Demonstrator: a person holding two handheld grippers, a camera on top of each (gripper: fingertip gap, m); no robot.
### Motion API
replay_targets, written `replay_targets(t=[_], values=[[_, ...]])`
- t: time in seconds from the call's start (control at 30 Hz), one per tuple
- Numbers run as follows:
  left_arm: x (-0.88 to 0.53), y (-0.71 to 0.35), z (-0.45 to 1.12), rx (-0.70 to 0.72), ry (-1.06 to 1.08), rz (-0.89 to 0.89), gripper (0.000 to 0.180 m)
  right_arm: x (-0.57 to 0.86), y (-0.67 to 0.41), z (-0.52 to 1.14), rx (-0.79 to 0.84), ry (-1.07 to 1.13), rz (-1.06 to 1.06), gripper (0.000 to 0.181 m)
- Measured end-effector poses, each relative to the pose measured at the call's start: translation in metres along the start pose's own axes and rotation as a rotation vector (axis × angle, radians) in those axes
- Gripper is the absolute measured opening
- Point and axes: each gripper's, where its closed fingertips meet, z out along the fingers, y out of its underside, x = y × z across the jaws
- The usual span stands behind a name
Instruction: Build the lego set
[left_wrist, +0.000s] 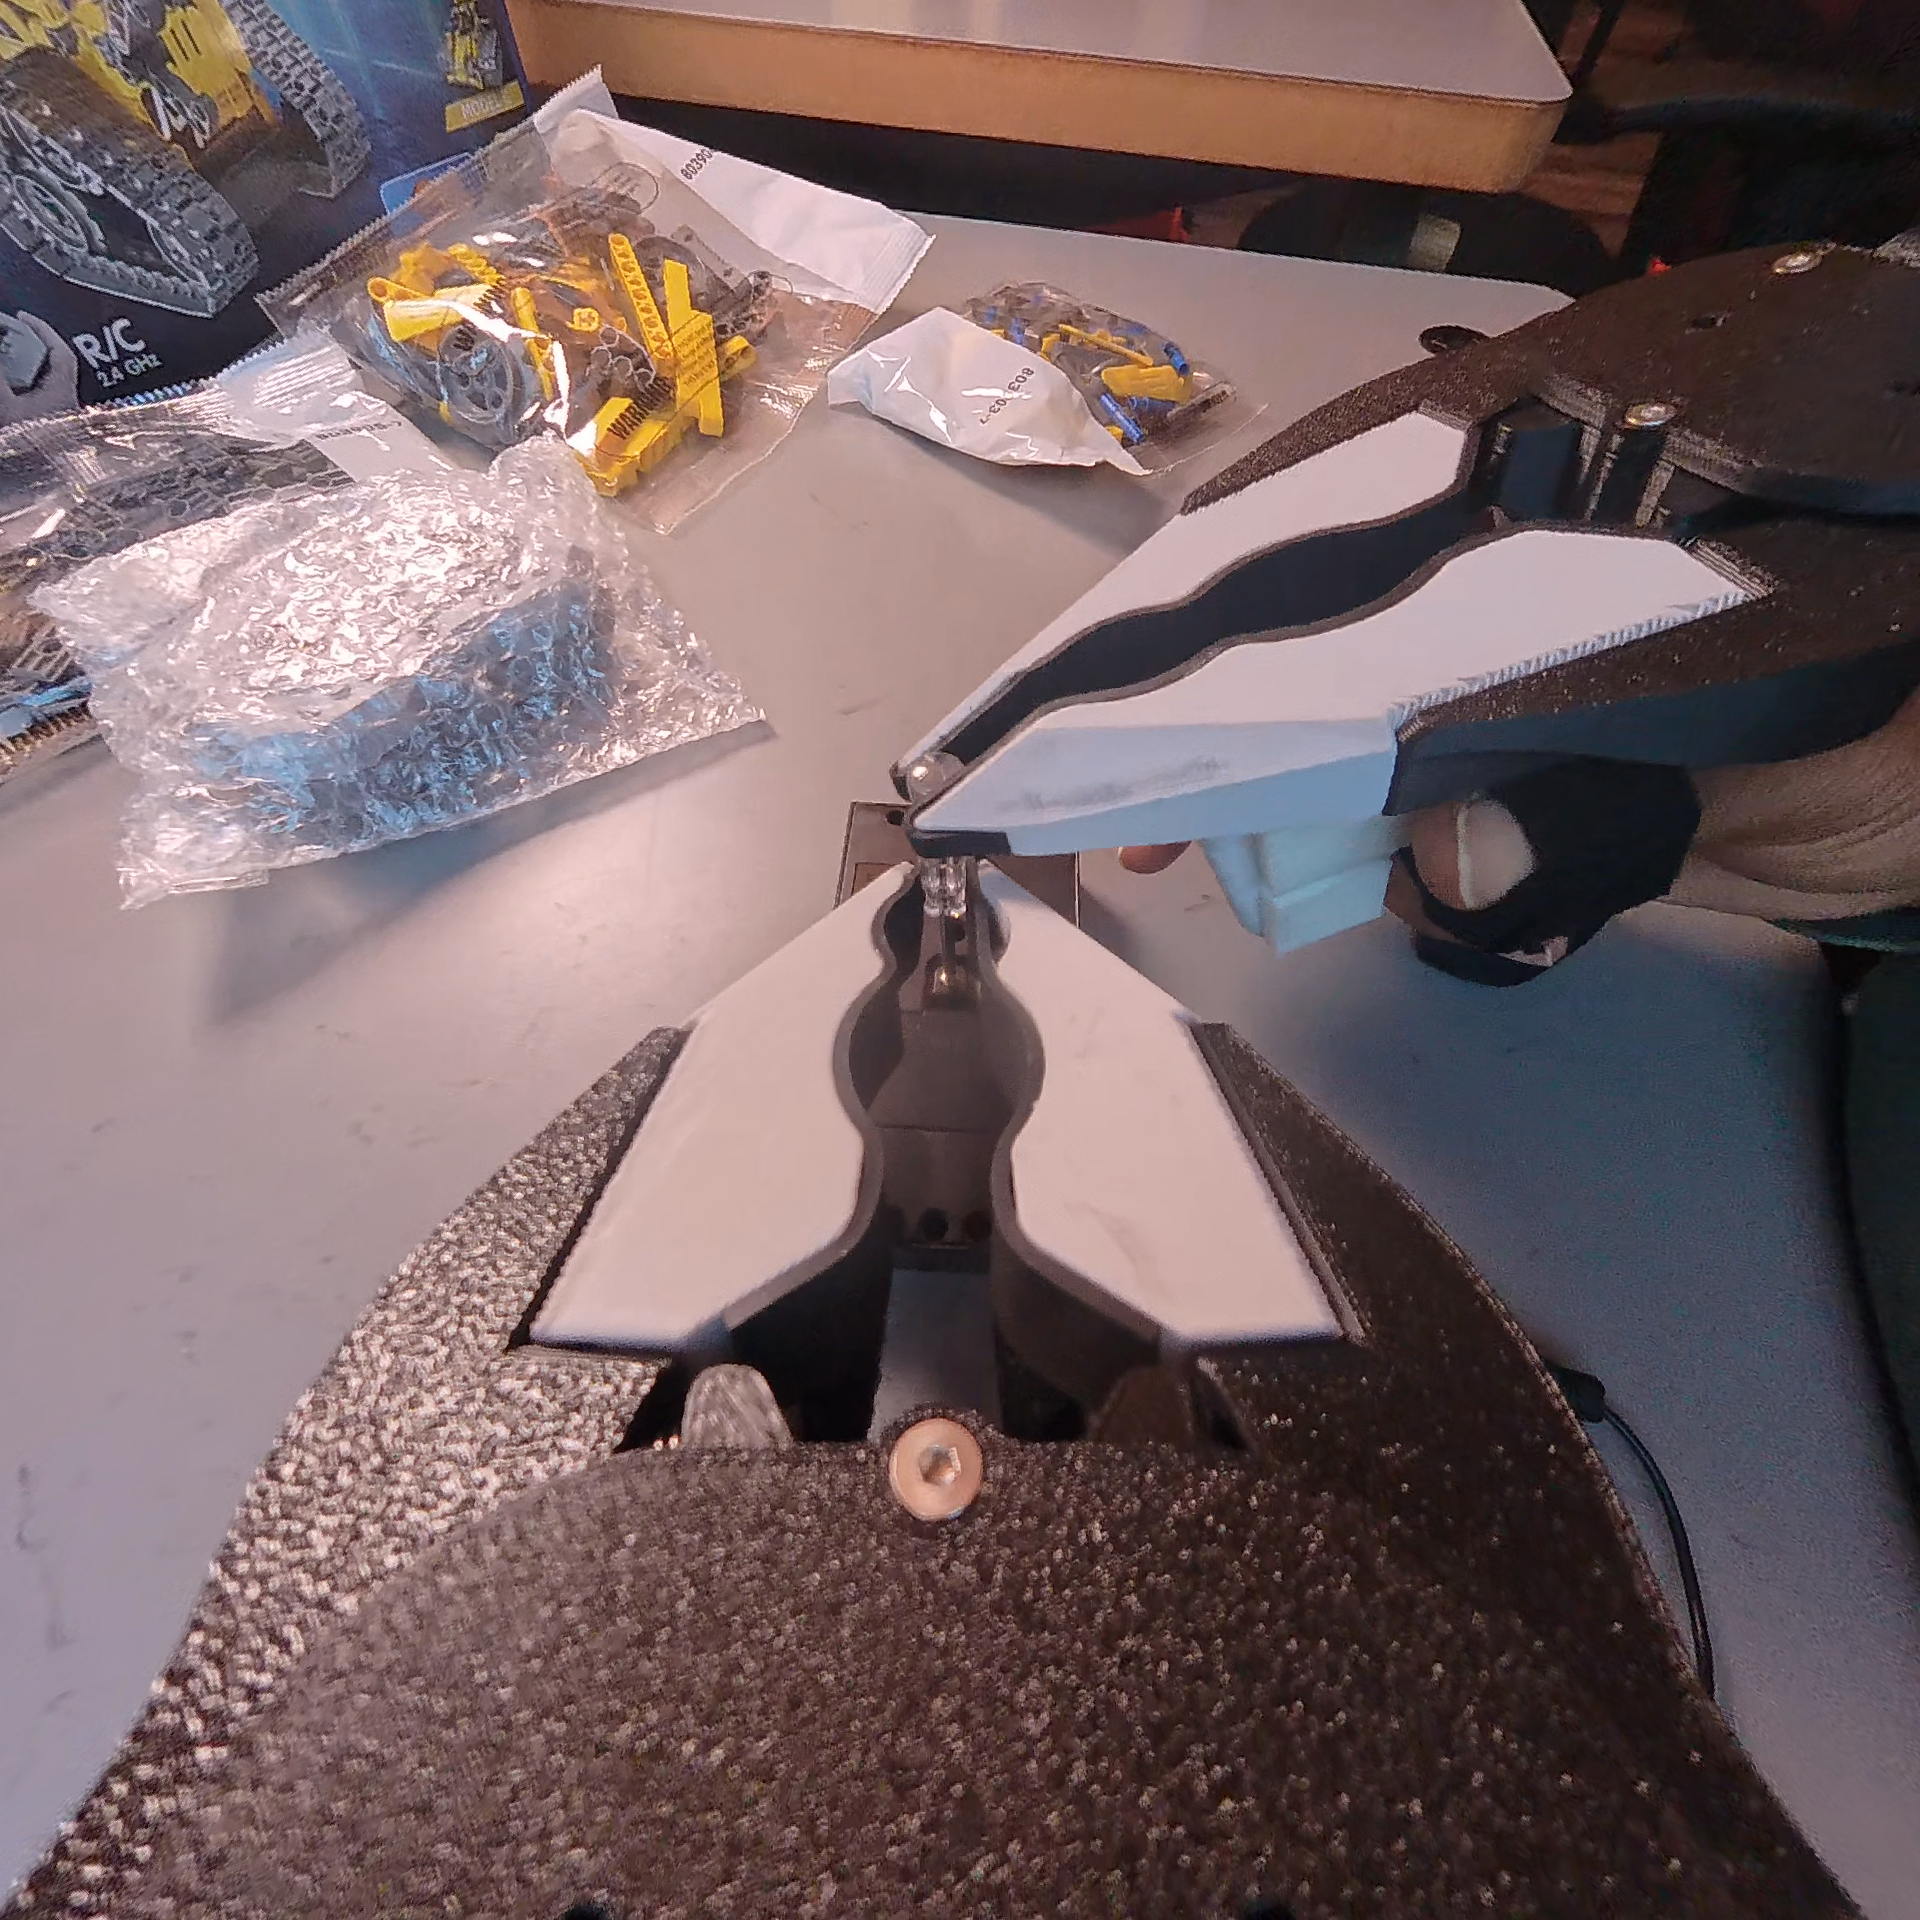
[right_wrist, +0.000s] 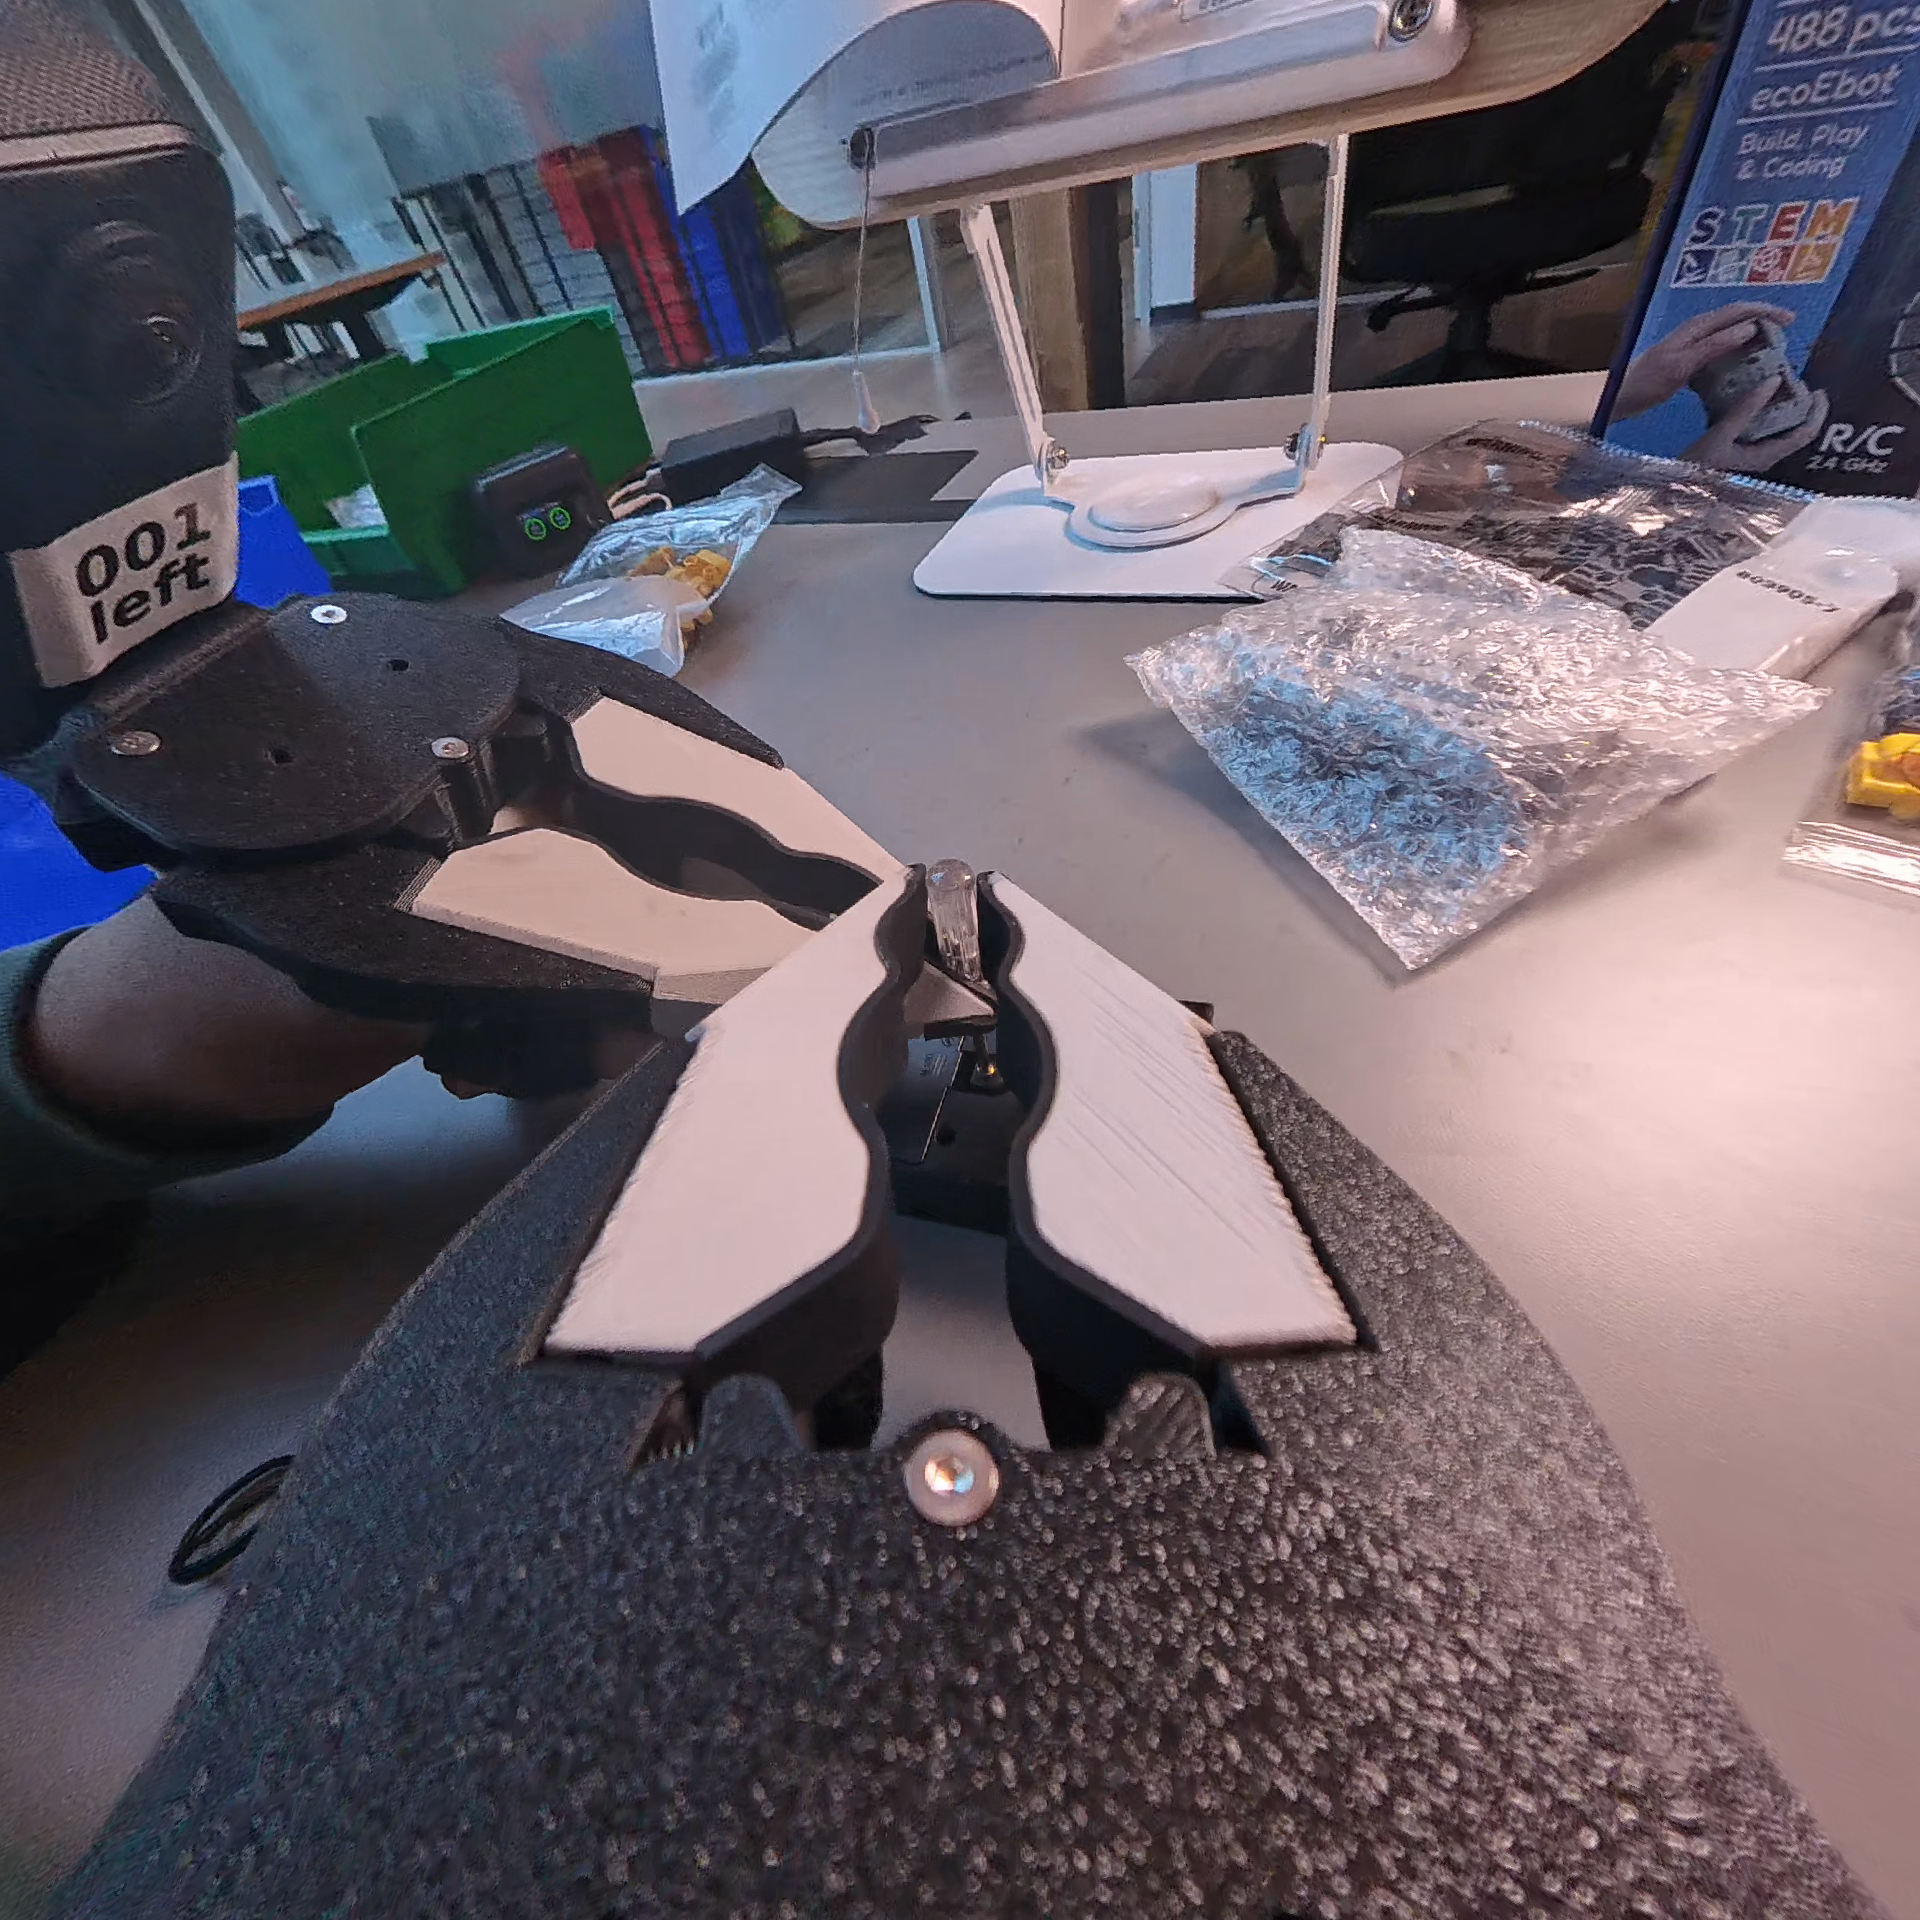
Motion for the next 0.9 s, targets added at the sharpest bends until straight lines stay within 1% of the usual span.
replay_targets(t=[0.1, 0.2, 0.27, 0.33, 0.4, 0.47, 0.6, 0.73, 0.8, 0.9], values=[[0.0, 0.0, -0.001, 0.0, 0.001, -0.002, 0.007, -0.001, 0.0, 0.001, -0.025, -0.007, -0.053, 0.006], [0.0, 0.002, -0.002, -0.005, 0.017, 0.025, 0.008, -0.005, 0.002, 0.002, -0.127, -0.11, -0.135, 0.006], [0.001, 0.003, -0.003, -0.01, 0.028, 0.049, 0.016, -0.008, 0.003, 0.001, -0.204, -0.241, -0.215, 0.006], [0.004, 0.003, -0.004, -0.015, 0.054, 0.071, 0.021, -0.012, 0.005, -0.003, -0.249, -0.415, -0.34, 0.006], [0.008, 0.002, -0.004, -0.01, 0.082, 0.089, 0.022, -0.008, 0.006, -0.007, -0.251, -0.6, -0.485, 0.006], [0.009, 0.003, -0.003, -0.016, 0.096, 0.107, 0.022, -0.007, 0.008, -0.011, -0.268, -0.807, -0.565, 0.006], [0.01, 0.004, -0.001, -0.024, 0.124, 0.123, 0.022, -0.005, 0.007, -0.009, -0.396, -1.11, -0.625, 0.007], [0.005, 0.003, -0.001, -0.013, 0.116, 0.11, 0.021, -0.012, 0.008, -0.006, -0.514, -1.339, -0.602, 0.007], [0.004, 0.002, -0.003, -0.003, 0.12, 0.106, 0.011, -0.017, 0.009, -0.006, -0.538, -1.414, -0.606, 0.007], [0.002, 0.003, -0.004, -0.004, 0.11, 0.105, 0.009, -0.019, 0.009, -0.005, -0.522, -1.435, -0.611, 0.006]])
